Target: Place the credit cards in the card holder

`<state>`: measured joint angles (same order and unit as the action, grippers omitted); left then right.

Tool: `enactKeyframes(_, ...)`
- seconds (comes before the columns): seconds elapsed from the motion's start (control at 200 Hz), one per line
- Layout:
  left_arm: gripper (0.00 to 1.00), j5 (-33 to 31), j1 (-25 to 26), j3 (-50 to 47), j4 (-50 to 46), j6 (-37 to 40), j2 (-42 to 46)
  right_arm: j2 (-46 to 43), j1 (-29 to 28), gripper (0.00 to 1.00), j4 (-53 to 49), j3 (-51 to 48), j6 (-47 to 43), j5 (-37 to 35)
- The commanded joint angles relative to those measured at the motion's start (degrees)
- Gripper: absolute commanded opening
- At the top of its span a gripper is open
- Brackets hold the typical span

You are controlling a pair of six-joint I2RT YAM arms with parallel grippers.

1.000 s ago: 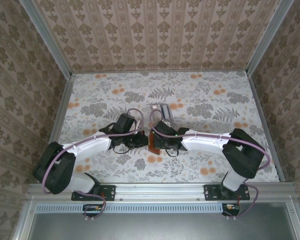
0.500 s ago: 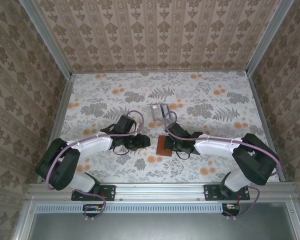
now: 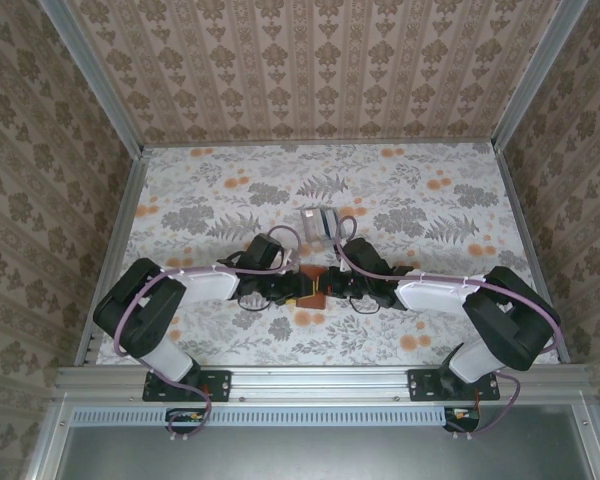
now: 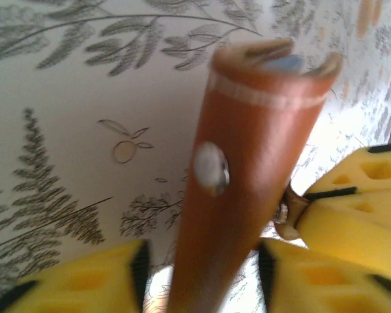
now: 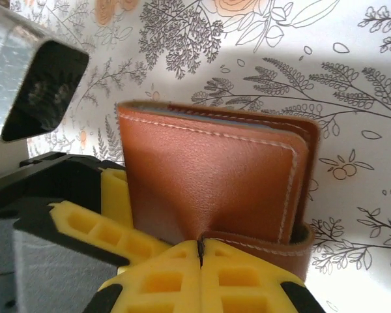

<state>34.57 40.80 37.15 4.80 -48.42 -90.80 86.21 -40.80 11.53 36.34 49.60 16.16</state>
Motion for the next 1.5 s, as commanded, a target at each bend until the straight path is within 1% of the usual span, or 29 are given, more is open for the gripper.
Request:
enactKeyframes(0.0,0.23,0.84,0.25,-0.73,3.68,-1.07,0.04,-0.72,0.64,0.00,3.88,-0.78,0.23,2.65)
enactKeyframes(0.07,0.08,0.43,-0.11,-0.86,3.85,-0.79,0.57,0.11,0.67,0.00,3.24,-0.79,-0.40,1.70)
enactKeyframes(0.14,0.00,-0.44,-0.97,-0.75,1.99,-0.55,1.00,0.72,0.72,0.00,-1.12,0.25,-1.32,-0.64)
enactKeyframes(0.23,0.00,-0.87,-1.67,-2.34,3.42,-1.82,2.09,-0.41,0.72,0.00,-4.16,-0.78,-1.62,-4.98)
enactKeyframes(0.295,0.00,-1.26,-2.12,-2.85,3.16,-1.06,1.98,-1.83,1.04,0.00,-6.00,-2.28,-1.50,-8.55)
enactKeyframes(0.335,0.00,-1.14,-2.55,-2.87,2.41,-0.75,1.56,-2.68,2.00,0.00,-6.35,-3.28,-1.07,-9.00)
enactKeyframes(0.375,0.00,-0.74,-2.82,-3.11,2.64,-1.37,1.18,-3.71,3.22,0.00,-5.81,-4.39,-0.24,-7.90)
enactKeyframes(0.395,0.05,-0.49,-2.83,-3.30,3.21,-1.76,1.08,-4.15,3.77,0.00,-5.39,-4.93,0.15,-7.28)
enactKeyframes(0.44,0.25,-0.38,-2.45,-3.44,4.24,-2.04,0.76,-5.18,4.55,0.00,-4.03,-6.01,0.42,-6.01)
enactKeyframes(0.46,0.32,-0.42,-2.20,-3.25,4.17,-1.80,0.60,-5.47,4.66,0.00,-3.56,-6.26,0.14,-5.62)
enactKeyframes(0.495,0.41,-0.54,-1.91,-2.46,3.09,-0.62,0.10,-5.71,4.67,0.00,-3.40,-6.24,-0.73,-4.93)
enactKeyframes(0.555,0.46,-0.90,-1.77,-0.78,0.10,1.15,-0.75,-5.62,4.68,0.00,-3.05,-5.79,-1.75,-3.21)
enactKeyframes(0.635,0.47,-1.12,-1.87,0.03,-1.47,1.26,-0.50,-6.15,4.68,0.00,-2.88,-5.43,-1.34,-1.03)
enactKeyframes(0.655,0.48,-0.89,-1.88,-0.17,-1.10,1.31,-0.30,-8.09,4.67,0.00,-2.28,-5.63,-1.09,-0.47)
enactKeyframes(0.715,0.56,-0.31,-2.01,-0.32,-0.28,2.04,-0.17,-10.53,4.67,0.00,-1.72,-5.93,0.08,0.50)
enactKeyframes(0.805,0.63,0.46,-2.79,-0.14,-0.98,2.51,-0.11,-14.17,4.69,0.00,-5.29,-3.57,-0.50,0.89)
enactKeyframes(0.84,0.64,1.08,-3.05,-0.14,-0.87,2.09,0.26,-15.15,4.67,0.00,-7.49,-2.11,-1.03,0.87)
enactKeyframes(0.865,0.71,1.54,-3.09,-0.24,-0.42,2.03,0.69,-15.64,4.67,0.00,-8.83,-1.06,-1.44,0.89)
enactKeyframes(0.89,0.73,1.75,-3.11,-0.31,0.04,2.06,1.07,-15.88,4.67,0.00,-9.64,-0.33,-1.81,1.05)
enactKeyframes(0.925,0.79,1.90,-3.09,-0.25,0.35,2.43,1.45,-15.99,4.59,0.00,-10.22,0.36,-2.40,1.27)
enactKeyframes(1.005,0.81,1.91,-3.31,1.04,-1.11,4.47,1.42,-14.72,4.58,0.00,-10.45,1.04,-3.56,1.57)
enactKeyframes(1.065,0.81,1.91,-3.29,2.00,-1.53,4.60,0.89,-13.16,4.76,0.00,-11.26,1.62,-3.08,2.40)
enactKeyframes(1.125,0.82,1.91,-3.09,1.81,0.04,4.29,0.35,-11.84,4.67,0.00,-8.63,0.86,-1.67,4.85)
enactKeyframes(1.14,0.82,3.37,-3.09,1.77,0.28,4.22,0.11,-11.67,4.67,0.00,-7.55,0.50,-1.21,5.39)
enactKeyframes(1.19,0.82,3.62,-3.22,1.98,-0.09,4.85,-0.69,-11.02,4.67,0.00,-4.87,-0.59,0.14,6.36)
enactKeyframes(1.265,0.80,3.53,-3.82,2.32,-1.02,4.78,-1.57,-10.79,4.67,0.00,-5.29,-0.72,0.68,6.00)
enactKeyframes(1.365,0.80,4.44,-4.23,1.43,0.73,4.18,-0.63,-11.91,4.67,0.00,-4.76,-1.52,0.89,5.74)
enactKeyframes(1.495,0.82,4.54,-5.67,2.21,-2.36,5.30,1.67,-13.47,4.71,0.00,-8.09,-0.02,-0.49,5.11)
